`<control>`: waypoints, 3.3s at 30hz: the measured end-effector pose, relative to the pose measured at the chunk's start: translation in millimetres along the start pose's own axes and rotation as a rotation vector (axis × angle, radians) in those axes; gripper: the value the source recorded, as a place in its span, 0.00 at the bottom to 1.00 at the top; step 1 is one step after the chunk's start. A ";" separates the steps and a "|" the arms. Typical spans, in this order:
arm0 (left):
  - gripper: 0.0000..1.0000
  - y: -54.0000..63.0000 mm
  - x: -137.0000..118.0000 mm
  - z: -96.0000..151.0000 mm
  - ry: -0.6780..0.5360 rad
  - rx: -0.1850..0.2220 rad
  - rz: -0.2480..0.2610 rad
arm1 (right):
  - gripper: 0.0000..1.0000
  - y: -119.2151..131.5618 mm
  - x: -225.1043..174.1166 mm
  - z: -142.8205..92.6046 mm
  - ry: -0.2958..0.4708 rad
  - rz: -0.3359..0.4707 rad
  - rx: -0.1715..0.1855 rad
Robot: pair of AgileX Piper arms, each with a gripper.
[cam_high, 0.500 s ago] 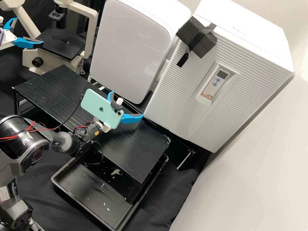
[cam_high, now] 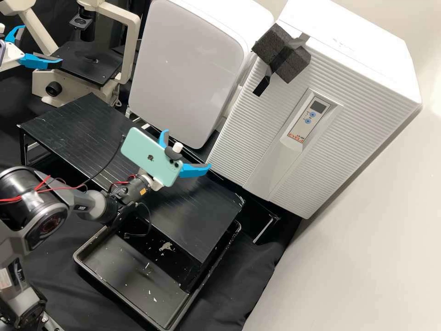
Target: Open the incubator door
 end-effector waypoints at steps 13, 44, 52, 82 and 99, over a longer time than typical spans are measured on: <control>1.00 0.0 0.0 0.0 0.000 0.000 0.000 | 1.00 69.8 18.4 -26.7 0.093 0.241 0.036; 1.00 0.0 0.0 0.0 0.000 0.000 0.000 | 1.00 52.4 58.1 -136.1 -0.242 0.470 -0.023; 1.00 0.0 0.0 0.0 0.000 0.000 0.000 | 1.00 61.2 64.4 -120.9 -0.302 0.504 -0.009; 1.00 0.0 0.0 0.0 0.000 0.000 0.000 | 0.00 63.8 57.7 -118.9 -0.298 0.514 -0.014; 1.00 0.0 0.0 0.0 0.000 0.000 0.000 | 0.00 62.0 55.1 -121.8 -0.278 0.497 -0.022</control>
